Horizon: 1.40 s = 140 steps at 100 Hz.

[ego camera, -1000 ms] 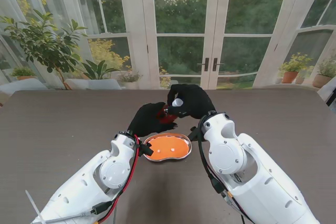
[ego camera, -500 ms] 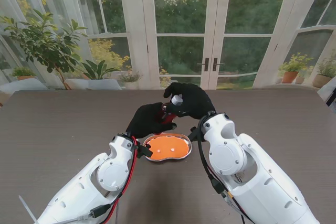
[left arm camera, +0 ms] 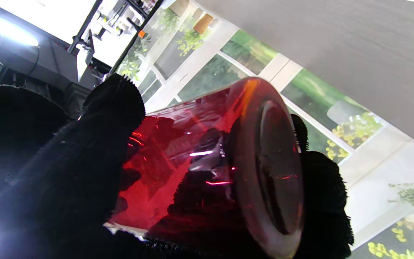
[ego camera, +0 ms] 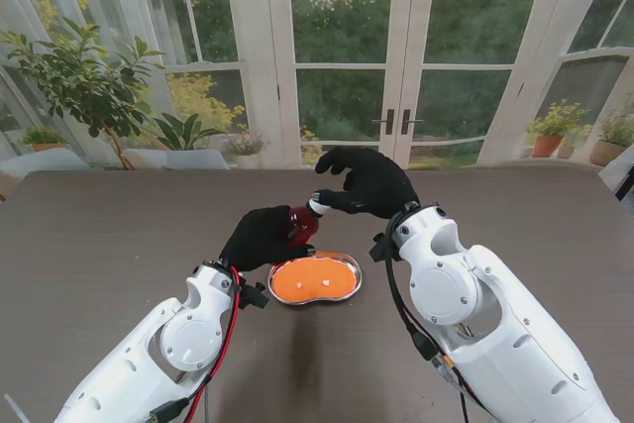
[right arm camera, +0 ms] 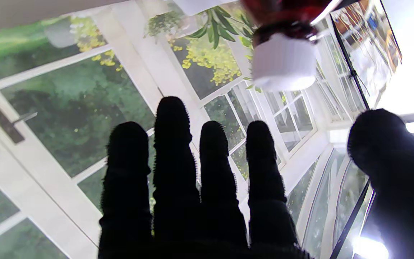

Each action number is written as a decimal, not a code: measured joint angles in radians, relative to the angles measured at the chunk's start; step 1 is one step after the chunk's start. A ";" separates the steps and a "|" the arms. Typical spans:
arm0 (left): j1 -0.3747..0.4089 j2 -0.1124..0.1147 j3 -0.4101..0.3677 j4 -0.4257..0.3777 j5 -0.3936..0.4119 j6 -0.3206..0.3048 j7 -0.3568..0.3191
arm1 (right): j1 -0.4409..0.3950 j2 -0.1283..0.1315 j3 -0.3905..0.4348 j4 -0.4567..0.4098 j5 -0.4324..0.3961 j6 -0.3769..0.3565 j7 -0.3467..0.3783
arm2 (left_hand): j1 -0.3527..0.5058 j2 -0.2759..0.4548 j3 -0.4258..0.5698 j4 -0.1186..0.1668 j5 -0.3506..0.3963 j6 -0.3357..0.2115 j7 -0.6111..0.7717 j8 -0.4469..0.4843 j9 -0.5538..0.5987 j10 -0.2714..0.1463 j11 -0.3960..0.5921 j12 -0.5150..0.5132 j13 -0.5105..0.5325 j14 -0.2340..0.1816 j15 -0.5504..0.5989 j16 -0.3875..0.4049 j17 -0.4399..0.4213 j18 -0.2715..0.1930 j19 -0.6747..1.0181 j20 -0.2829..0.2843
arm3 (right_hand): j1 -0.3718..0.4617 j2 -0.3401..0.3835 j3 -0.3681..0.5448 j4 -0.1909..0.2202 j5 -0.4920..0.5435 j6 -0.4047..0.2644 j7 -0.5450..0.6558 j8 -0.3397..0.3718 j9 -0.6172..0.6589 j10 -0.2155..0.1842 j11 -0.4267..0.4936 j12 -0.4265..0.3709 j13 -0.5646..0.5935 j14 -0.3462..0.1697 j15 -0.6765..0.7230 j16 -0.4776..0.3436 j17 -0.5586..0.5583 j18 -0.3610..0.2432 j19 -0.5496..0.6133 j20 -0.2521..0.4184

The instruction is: Collect the cotton balls from the tray into a sample bottle

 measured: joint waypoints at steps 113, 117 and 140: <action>0.069 0.037 -0.053 -0.056 0.080 -0.018 -0.038 | 0.013 0.032 -0.046 0.052 -0.132 -0.082 0.010 | 0.000 0.000 0.000 0.000 0.000 0.002 0.000 0.000 0.001 0.000 0.000 -0.010 0.001 0.000 0.000 0.000 0.000 0.000 0.000 0.000 | 0.025 -0.229 0.139 0.000 0.189 -0.010 0.143 0.086 0.193 -0.038 0.244 0.259 0.286 -0.112 0.502 0.169 0.261 -0.022 0.316 0.090; 0.069 0.037 -0.053 -0.056 0.080 -0.018 -0.038 | 0.015 0.032 -0.048 0.052 -0.132 -0.082 0.010 | 0.000 0.000 0.000 0.000 0.000 0.003 0.000 0.000 0.002 0.001 0.000 -0.010 0.001 0.000 0.000 0.000 0.000 0.000 0.000 0.000 | 0.032 -0.229 0.139 0.000 0.208 -0.008 0.163 0.091 0.215 -0.039 0.251 0.261 0.298 -0.114 0.509 0.169 0.271 -0.022 0.324 0.090; 0.069 0.039 -0.056 -0.056 0.081 -0.016 -0.039 | 0.022 0.026 -0.060 0.062 -0.130 -0.086 -0.024 | 0.000 0.000 0.000 0.000 0.000 0.019 0.000 0.000 0.007 0.015 0.000 -0.010 0.003 0.001 0.004 0.000 0.000 0.002 0.001 0.000 | 0.138 -0.230 0.139 -0.154 0.218 -0.026 0.327 -0.042 0.293 -0.055 0.253 0.267 0.334 -0.115 0.521 0.169 0.297 -0.022 0.337 0.088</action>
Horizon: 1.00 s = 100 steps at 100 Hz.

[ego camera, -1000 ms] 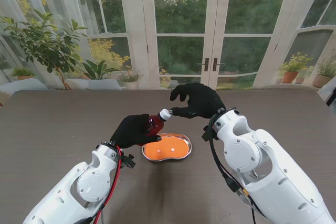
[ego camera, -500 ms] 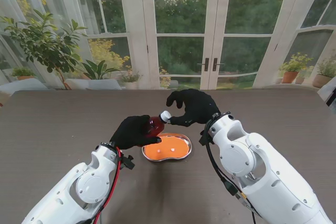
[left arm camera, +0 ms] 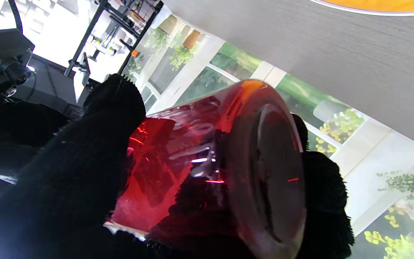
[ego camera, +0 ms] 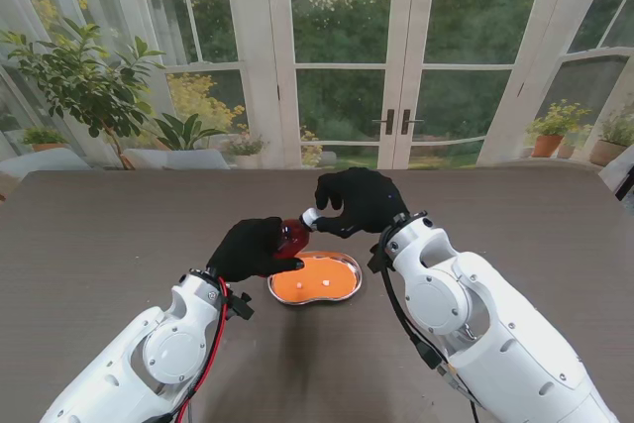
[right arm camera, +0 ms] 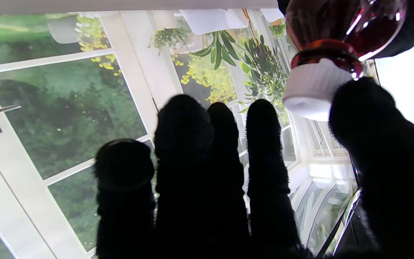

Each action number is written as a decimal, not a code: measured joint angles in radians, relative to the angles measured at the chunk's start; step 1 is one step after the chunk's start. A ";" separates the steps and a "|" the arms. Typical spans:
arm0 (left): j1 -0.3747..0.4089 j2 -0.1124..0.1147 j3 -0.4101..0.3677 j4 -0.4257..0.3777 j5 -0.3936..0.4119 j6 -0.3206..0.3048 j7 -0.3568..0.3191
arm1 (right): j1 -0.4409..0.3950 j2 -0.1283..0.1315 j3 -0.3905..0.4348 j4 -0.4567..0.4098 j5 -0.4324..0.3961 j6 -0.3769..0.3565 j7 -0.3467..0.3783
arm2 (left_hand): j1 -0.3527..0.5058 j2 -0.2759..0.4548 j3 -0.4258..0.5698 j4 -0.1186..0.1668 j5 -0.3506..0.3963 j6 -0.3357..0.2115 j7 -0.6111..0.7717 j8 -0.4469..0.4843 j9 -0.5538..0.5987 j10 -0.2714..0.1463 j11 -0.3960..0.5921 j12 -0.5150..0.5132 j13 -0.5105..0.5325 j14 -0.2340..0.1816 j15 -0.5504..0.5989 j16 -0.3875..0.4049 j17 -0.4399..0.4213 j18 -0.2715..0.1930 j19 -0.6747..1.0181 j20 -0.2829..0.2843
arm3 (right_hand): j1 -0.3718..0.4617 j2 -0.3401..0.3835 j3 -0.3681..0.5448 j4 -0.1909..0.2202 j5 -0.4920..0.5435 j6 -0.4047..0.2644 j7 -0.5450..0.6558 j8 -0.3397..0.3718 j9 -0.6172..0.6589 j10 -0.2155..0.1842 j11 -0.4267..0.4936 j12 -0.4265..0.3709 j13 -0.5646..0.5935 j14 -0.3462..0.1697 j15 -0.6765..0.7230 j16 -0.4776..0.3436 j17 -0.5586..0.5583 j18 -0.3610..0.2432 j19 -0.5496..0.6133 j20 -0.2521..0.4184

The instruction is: Collect the cotton balls from the tray into a sample bottle

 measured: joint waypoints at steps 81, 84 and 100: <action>-0.005 0.000 0.016 0.005 -0.016 -0.002 0.026 | -0.012 -0.012 0.011 0.007 0.046 -0.039 -0.014 | 0.009 0.000 0.002 0.000 0.000 0.013 0.000 0.005 0.010 0.010 0.000 -0.006 0.015 0.004 0.001 0.000 0.001 0.011 0.005 0.007 | 0.067 -0.056 0.063 0.088 -0.034 -0.018 -0.146 0.025 0.026 -0.033 -0.024 0.021 0.012 -0.013 0.005 0.000 0.010 -0.001 0.001 -0.001; -0.005 -0.002 0.017 0.005 -0.024 -0.004 0.031 | -0.014 -0.011 0.016 0.004 0.046 -0.038 -0.003 | 0.009 0.000 0.002 0.000 0.000 0.012 0.000 0.007 0.010 0.009 0.000 -0.012 0.015 0.004 0.001 0.000 0.001 0.011 0.005 0.007 | 0.039 -0.034 0.063 0.115 -0.050 -0.007 -0.171 0.043 0.015 -0.032 -0.026 0.011 0.012 -0.013 0.004 0.000 0.004 -0.001 0.001 -0.001; -0.004 -0.011 0.018 0.006 -0.034 -0.009 0.043 | -0.021 -0.004 0.036 -0.010 0.065 -0.024 0.064 | 0.010 0.000 0.003 0.000 0.000 0.009 0.000 0.009 0.010 0.006 0.000 -0.025 0.017 0.004 0.001 0.000 0.001 0.011 0.005 0.008 | -0.079 0.055 0.020 0.125 -0.113 0.048 -0.239 0.053 -0.037 -0.025 -0.043 -0.013 0.010 -0.012 0.001 0.008 -0.026 -0.001 0.001 -0.001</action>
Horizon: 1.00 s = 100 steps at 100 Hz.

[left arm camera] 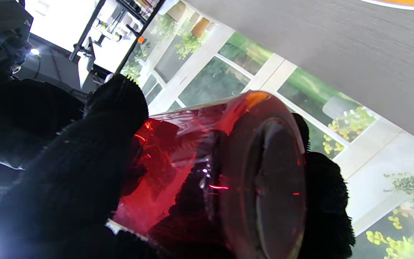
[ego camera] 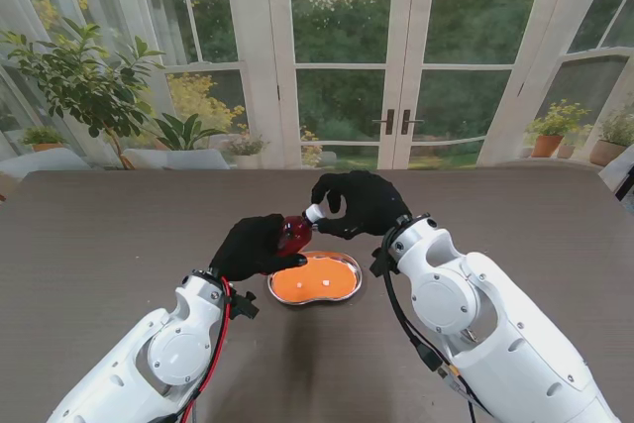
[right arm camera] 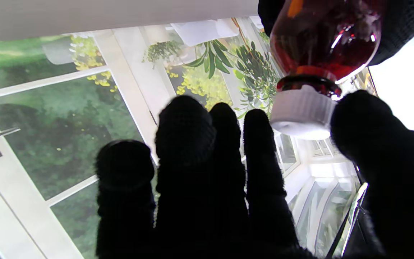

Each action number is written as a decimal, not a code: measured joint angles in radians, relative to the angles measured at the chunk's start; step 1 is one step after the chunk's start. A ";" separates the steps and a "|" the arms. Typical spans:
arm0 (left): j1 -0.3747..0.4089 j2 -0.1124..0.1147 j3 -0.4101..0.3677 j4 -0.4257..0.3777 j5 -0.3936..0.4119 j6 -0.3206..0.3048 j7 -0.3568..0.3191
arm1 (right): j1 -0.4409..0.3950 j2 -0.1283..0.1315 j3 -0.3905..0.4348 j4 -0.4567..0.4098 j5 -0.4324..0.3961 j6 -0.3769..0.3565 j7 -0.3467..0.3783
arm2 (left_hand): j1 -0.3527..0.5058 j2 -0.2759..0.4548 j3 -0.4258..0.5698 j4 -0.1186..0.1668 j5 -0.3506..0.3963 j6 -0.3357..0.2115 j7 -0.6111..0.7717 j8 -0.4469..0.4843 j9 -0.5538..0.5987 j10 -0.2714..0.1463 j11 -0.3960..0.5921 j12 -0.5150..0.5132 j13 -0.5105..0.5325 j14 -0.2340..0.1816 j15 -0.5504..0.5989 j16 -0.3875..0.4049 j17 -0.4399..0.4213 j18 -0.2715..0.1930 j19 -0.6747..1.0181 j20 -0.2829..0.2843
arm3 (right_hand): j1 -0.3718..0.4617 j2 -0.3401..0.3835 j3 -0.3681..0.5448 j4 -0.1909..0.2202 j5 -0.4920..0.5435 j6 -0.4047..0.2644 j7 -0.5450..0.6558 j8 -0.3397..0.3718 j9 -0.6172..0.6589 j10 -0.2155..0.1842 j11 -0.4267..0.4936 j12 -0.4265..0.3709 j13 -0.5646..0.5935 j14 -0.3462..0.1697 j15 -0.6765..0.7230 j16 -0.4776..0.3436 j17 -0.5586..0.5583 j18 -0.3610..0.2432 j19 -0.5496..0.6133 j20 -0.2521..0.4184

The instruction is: Collect the cotton balls from the tray into a sample bottle

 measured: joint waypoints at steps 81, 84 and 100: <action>-0.003 0.000 0.007 0.010 0.016 -0.013 0.005 | 0.017 0.004 -0.010 -0.002 0.008 0.020 -0.012 | 0.003 0.000 0.000 0.000 0.000 -0.003 0.000 0.000 0.002 -0.004 -0.002 -0.015 0.002 0.000 -0.003 -0.011 0.000 0.000 -0.001 -0.001 | 0.077 0.019 -0.052 -0.111 0.170 -0.045 0.208 -0.073 0.089 0.018 0.000 -0.013 0.002 0.015 0.014 0.002 0.037 0.000 0.000 0.002; -0.002 0.000 0.007 0.010 0.016 -0.013 0.005 | 0.017 0.004 -0.009 -0.002 0.008 0.015 -0.012 | 0.003 0.000 0.000 0.000 0.000 -0.003 0.000 0.000 0.002 -0.004 -0.002 -0.015 0.002 0.000 -0.004 -0.011 0.000 0.000 -0.001 -0.001 | 0.091 0.006 -0.052 -0.112 0.160 -0.045 0.217 -0.089 0.089 0.017 0.000 -0.013 0.002 0.014 0.014 0.002 0.037 0.000 0.000 0.002; -0.001 0.000 0.006 0.008 0.016 -0.012 0.005 | 0.011 0.003 0.004 -0.002 0.054 -0.014 -0.006 | 0.003 0.000 0.000 0.000 0.000 -0.003 0.000 0.000 0.002 -0.004 -0.002 -0.016 0.002 0.000 -0.005 -0.011 0.000 0.000 -0.001 -0.007 | 0.165 -0.051 -0.042 -0.125 0.129 -0.044 0.231 -0.140 0.089 0.016 0.001 0.002 0.002 0.013 0.014 0.002 0.037 0.000 0.000 0.002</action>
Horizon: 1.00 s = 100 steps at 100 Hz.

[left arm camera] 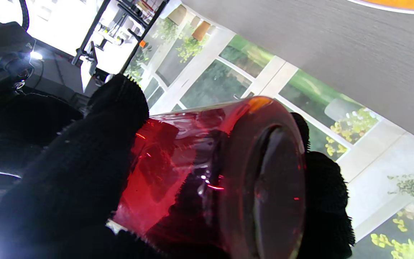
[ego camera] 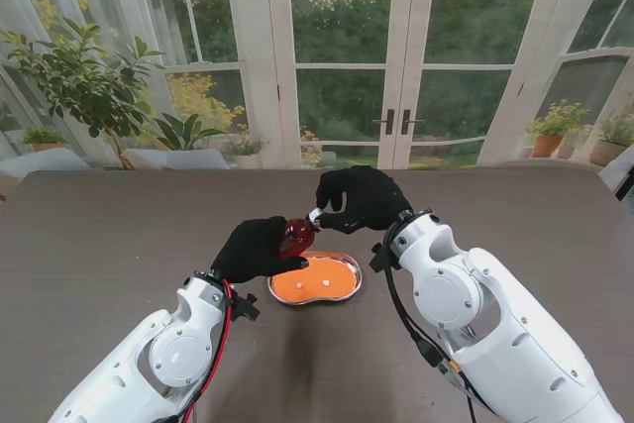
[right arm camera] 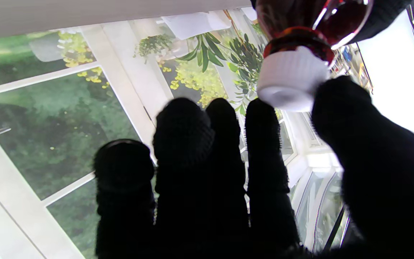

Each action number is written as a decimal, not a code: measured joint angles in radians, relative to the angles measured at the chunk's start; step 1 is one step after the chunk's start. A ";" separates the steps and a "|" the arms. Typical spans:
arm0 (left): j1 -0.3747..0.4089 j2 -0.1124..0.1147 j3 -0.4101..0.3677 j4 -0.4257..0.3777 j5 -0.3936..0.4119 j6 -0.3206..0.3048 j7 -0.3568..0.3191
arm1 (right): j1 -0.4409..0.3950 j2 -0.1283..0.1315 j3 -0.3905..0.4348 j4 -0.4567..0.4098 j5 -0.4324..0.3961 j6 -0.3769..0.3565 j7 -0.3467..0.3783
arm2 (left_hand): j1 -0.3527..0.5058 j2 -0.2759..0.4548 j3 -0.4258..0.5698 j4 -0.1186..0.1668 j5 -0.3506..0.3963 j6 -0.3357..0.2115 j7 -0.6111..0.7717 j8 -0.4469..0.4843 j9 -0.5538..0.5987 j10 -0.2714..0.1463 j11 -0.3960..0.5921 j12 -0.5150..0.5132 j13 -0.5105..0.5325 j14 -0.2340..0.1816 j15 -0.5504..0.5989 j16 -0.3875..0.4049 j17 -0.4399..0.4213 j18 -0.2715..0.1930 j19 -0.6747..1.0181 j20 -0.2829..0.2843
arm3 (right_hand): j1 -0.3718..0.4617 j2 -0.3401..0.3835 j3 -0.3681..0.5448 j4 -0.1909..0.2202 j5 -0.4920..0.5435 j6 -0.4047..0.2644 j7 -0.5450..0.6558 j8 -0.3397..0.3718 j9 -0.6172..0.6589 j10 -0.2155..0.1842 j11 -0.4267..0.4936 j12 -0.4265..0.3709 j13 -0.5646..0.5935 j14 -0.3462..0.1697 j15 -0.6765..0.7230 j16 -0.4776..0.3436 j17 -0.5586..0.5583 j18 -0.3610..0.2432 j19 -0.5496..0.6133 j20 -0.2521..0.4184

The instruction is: Collect the cotton balls from the tray into a sample bottle

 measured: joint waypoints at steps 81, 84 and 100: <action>0.002 -0.001 0.001 -0.007 -0.010 0.007 0.001 | -0.013 0.001 0.032 0.006 0.022 -0.063 0.026 | 0.009 0.000 0.000 0.000 0.000 -0.001 0.000 0.000 0.000 0.000 -0.001 -0.009 0.000 0.000 -0.005 0.000 0.000 0.000 -0.002 -0.004 | -0.164 -0.089 0.089 0.105 -0.162 0.022 -0.226 0.150 -0.113 -0.019 -0.020 -0.018 -0.003 -0.029 -0.016 0.000 -0.051 -0.001 0.000 0.010; 0.002 -0.001 0.001 -0.007 -0.010 0.007 0.001 | -0.012 0.002 0.032 0.004 0.023 -0.053 0.029 | 0.009 0.000 0.000 0.000 0.000 -0.001 0.000 0.000 0.000 0.000 -0.001 -0.009 0.000 0.000 -0.006 0.000 0.000 0.000 -0.002 -0.004 | -0.194 -0.037 0.064 0.105 -0.162 0.023 -0.230 0.150 -0.112 -0.016 -0.020 -0.020 -0.003 -0.022 -0.016 0.000 -0.055 -0.001 0.000 0.014; 0.002 -0.001 0.000 -0.007 -0.010 0.007 0.001 | -0.006 0.007 0.031 -0.004 -0.023 -0.003 0.043 | 0.009 0.000 0.000 0.000 0.000 -0.001 0.000 0.000 0.000 0.000 -0.001 -0.009 0.000 0.000 -0.006 0.000 0.000 0.000 -0.002 -0.004 | -0.287 0.117 -0.052 0.114 -0.089 0.037 -0.245 0.150 -0.112 -0.002 -0.020 -0.026 -0.005 -0.009 -0.015 0.000 -0.063 -0.001 0.000 0.027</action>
